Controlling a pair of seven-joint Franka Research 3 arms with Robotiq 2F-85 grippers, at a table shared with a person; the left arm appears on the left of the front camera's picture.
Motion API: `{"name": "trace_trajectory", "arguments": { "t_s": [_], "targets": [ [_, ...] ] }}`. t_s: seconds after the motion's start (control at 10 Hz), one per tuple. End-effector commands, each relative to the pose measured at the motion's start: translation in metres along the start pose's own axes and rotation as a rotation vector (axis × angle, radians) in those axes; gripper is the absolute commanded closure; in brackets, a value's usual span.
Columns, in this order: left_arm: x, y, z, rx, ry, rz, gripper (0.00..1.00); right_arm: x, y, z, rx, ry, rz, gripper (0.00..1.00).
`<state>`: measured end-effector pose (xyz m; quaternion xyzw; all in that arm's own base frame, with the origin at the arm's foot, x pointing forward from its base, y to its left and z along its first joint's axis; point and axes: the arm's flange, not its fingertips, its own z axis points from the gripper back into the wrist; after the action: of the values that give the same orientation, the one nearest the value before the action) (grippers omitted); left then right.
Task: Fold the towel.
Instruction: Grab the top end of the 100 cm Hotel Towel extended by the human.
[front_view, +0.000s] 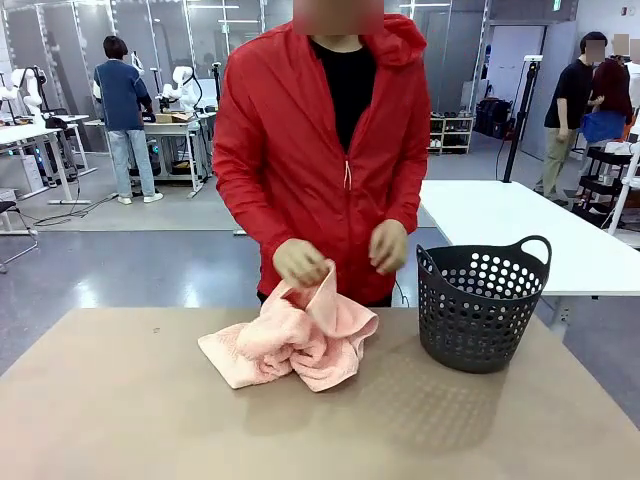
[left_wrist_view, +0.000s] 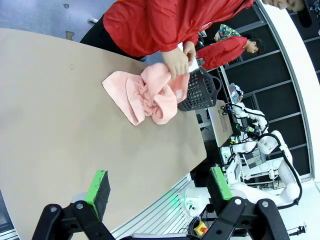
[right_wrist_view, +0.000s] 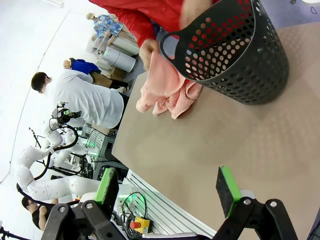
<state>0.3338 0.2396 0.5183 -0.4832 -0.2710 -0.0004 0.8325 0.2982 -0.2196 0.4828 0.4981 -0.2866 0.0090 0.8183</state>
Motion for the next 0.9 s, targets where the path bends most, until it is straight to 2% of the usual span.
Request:
{"name": "trace_trajectory", "arguments": {
  "t_s": [0.0, 0.8],
  "targets": [
    [0.0003, -0.0003, 0.001, -0.017, -0.001, -0.017, 0.0, 0.002, 0.0004, 0.0013, 0.013, -0.01, 0.021, 0.0],
    [0.0003, -0.0003, 0.001, -0.017, -0.001, -0.017, 0.0, 0.002, 0.0004, 0.0013, 0.013, -0.01, 0.021, 0.0]
  ]
}}
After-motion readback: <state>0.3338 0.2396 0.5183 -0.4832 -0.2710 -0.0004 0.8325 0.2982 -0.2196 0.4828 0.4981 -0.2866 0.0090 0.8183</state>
